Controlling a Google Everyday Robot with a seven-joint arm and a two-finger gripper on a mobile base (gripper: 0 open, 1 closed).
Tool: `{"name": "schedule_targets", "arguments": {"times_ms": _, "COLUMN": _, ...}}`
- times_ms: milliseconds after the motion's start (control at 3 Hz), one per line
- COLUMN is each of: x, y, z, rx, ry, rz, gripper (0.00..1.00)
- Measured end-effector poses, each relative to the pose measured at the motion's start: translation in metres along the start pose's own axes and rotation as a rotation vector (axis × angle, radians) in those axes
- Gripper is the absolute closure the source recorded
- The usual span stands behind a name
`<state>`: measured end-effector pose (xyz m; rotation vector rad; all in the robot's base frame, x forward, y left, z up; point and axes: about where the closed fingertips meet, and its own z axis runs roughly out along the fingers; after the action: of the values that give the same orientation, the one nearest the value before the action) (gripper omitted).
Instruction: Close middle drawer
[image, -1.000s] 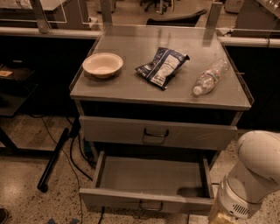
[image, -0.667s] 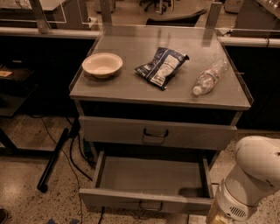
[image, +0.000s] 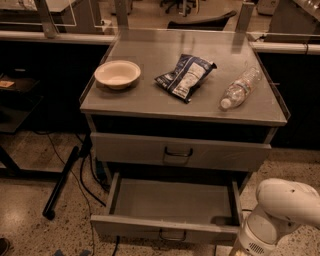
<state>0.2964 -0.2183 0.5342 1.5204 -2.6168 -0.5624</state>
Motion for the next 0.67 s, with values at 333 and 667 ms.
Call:
{"name": "schedule_targets", "arguments": {"times_ms": 333, "x": 0.0, "y": 0.0, "z": 0.0, "rx": 0.0, "ry": 0.0, "rz": 0.0, "gripper": 1.0}}
{"name": "schedule_targets", "arguments": {"times_ms": 667, "x": 0.004, "y": -0.014, "z": 0.019, "rx": -0.008, "ry": -0.015, "rz": 0.037, "gripper": 1.0}}
